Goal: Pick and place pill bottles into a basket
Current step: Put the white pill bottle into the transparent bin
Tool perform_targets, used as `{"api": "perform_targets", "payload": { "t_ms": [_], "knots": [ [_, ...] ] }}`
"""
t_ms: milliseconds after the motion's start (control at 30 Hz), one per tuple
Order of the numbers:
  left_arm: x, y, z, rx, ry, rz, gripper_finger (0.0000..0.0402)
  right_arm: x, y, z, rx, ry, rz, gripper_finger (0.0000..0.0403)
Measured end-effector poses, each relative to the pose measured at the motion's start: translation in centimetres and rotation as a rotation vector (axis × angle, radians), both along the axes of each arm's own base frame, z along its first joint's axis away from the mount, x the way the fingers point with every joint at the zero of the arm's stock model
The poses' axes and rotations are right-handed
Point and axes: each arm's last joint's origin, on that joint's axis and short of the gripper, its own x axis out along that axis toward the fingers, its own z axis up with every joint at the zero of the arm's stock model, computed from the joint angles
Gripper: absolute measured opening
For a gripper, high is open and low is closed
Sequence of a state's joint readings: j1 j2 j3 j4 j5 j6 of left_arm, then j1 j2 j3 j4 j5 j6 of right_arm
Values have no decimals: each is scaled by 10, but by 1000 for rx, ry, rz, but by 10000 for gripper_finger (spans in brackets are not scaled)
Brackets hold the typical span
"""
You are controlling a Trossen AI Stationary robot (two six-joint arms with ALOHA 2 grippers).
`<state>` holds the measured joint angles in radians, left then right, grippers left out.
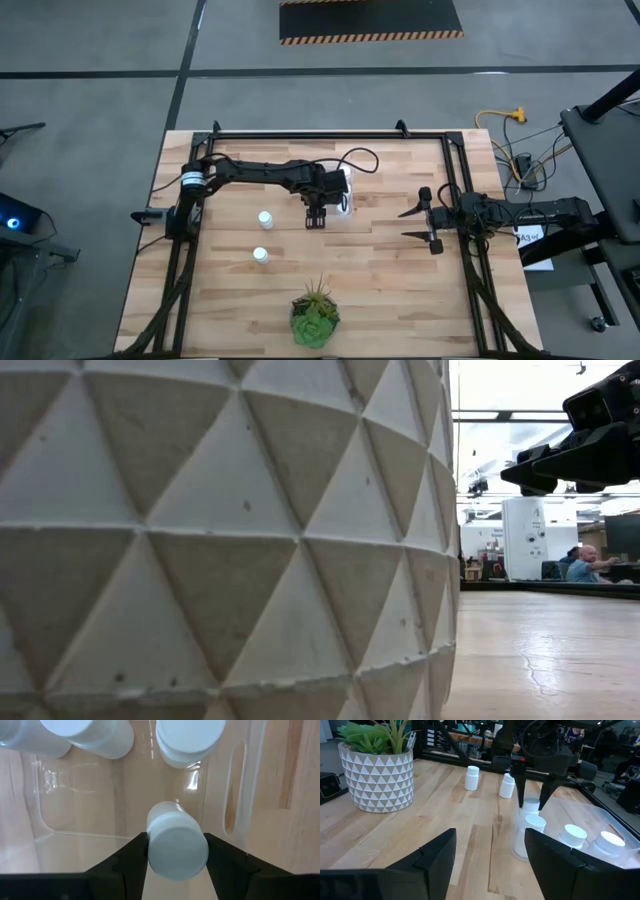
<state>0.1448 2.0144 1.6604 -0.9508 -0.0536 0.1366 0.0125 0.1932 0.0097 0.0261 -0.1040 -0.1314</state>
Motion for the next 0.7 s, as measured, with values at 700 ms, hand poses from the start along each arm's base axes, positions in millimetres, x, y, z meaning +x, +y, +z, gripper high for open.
{"api": "perform_targets", "payload": {
  "t_ms": [700],
  "knots": [
    [-1, -2, 0, -60, 2, 14, 171, 0, 0, 0, 0, 0, 0, 226]
  ]
}}
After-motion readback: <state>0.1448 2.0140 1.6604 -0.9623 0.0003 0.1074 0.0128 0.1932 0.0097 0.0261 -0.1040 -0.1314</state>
